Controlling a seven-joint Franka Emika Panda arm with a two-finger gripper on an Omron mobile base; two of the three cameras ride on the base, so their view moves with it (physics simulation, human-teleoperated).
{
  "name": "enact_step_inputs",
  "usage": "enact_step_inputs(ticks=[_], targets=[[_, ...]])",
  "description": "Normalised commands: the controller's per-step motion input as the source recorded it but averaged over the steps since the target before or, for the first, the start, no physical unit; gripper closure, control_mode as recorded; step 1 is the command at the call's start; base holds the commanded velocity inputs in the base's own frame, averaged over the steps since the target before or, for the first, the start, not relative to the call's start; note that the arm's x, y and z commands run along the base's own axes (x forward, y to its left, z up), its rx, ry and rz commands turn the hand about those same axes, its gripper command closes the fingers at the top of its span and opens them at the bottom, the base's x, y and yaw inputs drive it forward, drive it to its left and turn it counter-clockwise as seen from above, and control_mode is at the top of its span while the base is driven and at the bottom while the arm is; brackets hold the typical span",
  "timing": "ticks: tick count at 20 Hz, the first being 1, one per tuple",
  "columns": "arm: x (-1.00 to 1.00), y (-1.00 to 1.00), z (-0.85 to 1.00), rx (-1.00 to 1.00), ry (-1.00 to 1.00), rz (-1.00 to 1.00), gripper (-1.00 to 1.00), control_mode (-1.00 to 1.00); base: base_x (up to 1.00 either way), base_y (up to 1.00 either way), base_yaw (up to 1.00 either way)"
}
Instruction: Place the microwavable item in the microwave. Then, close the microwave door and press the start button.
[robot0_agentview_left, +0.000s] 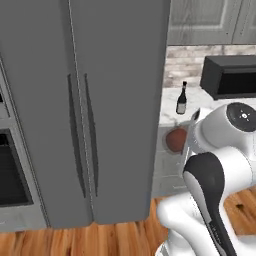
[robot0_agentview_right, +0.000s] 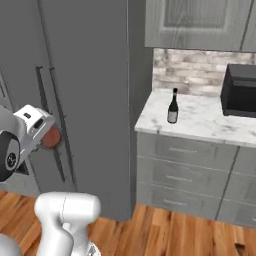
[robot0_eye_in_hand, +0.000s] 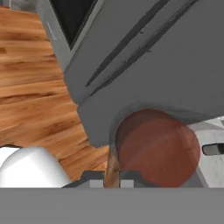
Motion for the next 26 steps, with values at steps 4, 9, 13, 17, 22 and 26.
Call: enact_step_inputs(ticks=[4, 9, 13, 17, 22, 26], targets=[[0.0, 0.0, 0.0, 0.0, 0.0, 0.0, 1.0, 1.0, -0.11, 1.0, 0.33], [0.0, 0.0, 0.0, 0.0, 0.0, 0.0, 1.0, 1.0, -0.11, 1.0, 0.2], [0.0, 0.0, 0.0, 0.0, 0.0, 0.0, 1.0, 1.0, -0.04, 1.0, 0.06], [0.0, 0.0, 0.0, 0.0, 0.0, 0.0, 1.0, 1.0, -0.19, 0.85, 0.16], [0.0, 0.0, 0.0, 0.0, 0.0, 0.0, 1.0, 1.0, -0.22, 0.82, 0.16], [0.0, 0.0, 0.0, 0.0, 0.0, 0.0, 1.0, 1.0, -0.03, 0.44, 0.19]])
